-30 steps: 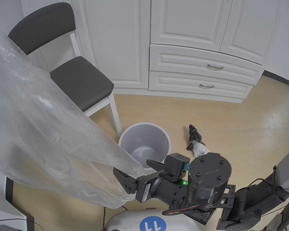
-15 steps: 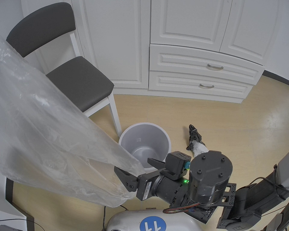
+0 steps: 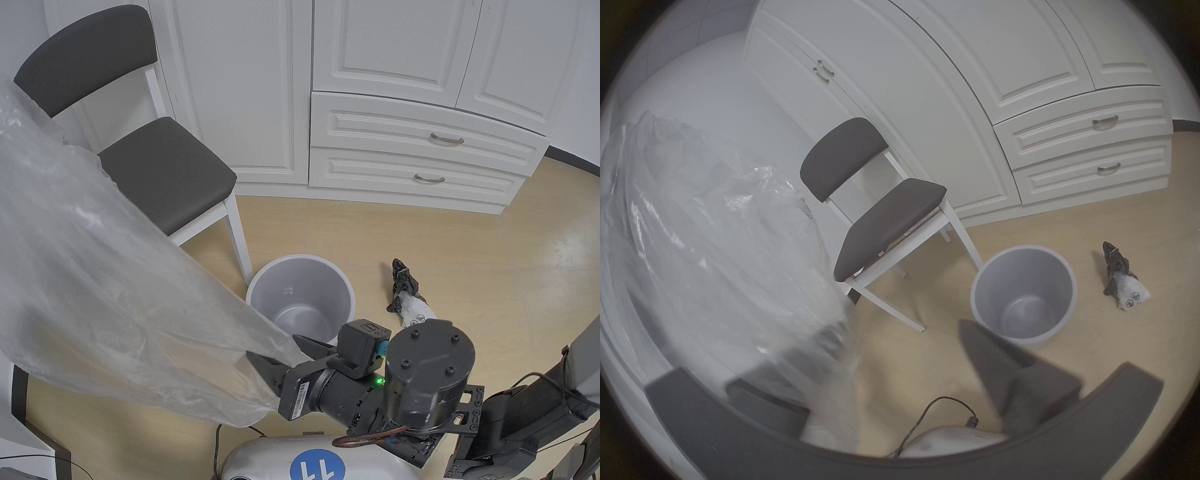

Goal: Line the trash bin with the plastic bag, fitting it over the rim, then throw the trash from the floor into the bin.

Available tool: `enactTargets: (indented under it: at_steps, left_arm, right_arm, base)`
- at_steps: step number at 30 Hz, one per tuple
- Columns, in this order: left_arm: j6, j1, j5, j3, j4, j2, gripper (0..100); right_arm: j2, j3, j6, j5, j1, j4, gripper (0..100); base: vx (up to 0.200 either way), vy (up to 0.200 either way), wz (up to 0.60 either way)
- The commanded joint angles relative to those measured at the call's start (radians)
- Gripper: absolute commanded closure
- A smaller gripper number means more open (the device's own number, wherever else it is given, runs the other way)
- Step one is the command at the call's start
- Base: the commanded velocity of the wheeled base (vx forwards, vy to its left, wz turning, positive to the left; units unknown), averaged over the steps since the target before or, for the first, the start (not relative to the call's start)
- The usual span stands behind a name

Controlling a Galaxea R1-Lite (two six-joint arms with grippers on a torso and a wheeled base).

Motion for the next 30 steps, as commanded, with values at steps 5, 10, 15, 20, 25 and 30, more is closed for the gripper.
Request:
enactTargets:
  at_steps: [5, 10, 15, 20, 25, 30]
  left_arm:
    - [-0.005, 0.0, 0.0, 0.006, 0.001, 0.014, 100]
    - [-0.003, -0.002, -0.002, 0.017, 0.002, 0.027, 100]
    - [-0.003, 0.0, -0.003, 0.023, 0.016, 0.027, 100]
    - [0.0, 0.0, -0.009, 0.036, 0.031, 0.027, 100]
    - [0.026, 0.0, -0.009, 0.037, 0.11, 0.034, 100]
    - [0.064, 0.0, -0.009, 0.037, 0.234, 0.035, 100]
  right_arm:
    - [0.009, 0.004, 0.0, 0.0, 0.001, -0.08, 100]
    - [-0.005, 0.004, -0.003, -0.001, -0.008, -0.084, 100]
    - [-0.035, 0.004, -0.035, -0.001, -0.039, -0.083, 100]
    - [-0.092, 0.039, -0.184, -0.003, -0.105, -0.054, 100]
    - [-0.164, 0.055, -0.232, -0.003, -0.145, -0.048, 100]
    - [-0.249, 0.05, -0.255, -0.003, -0.172, 0.031, 100]
  base:
    - [0.0, 0.0, 0.0]
    - [0.0, 0.0, 0.0]
    - [0.0, 0.0, 0.0]
    - [0.0, 0.0, 0.0]
    - [0.0, 0.0, 0.0]
    - [0.0, 0.0, 0.0]
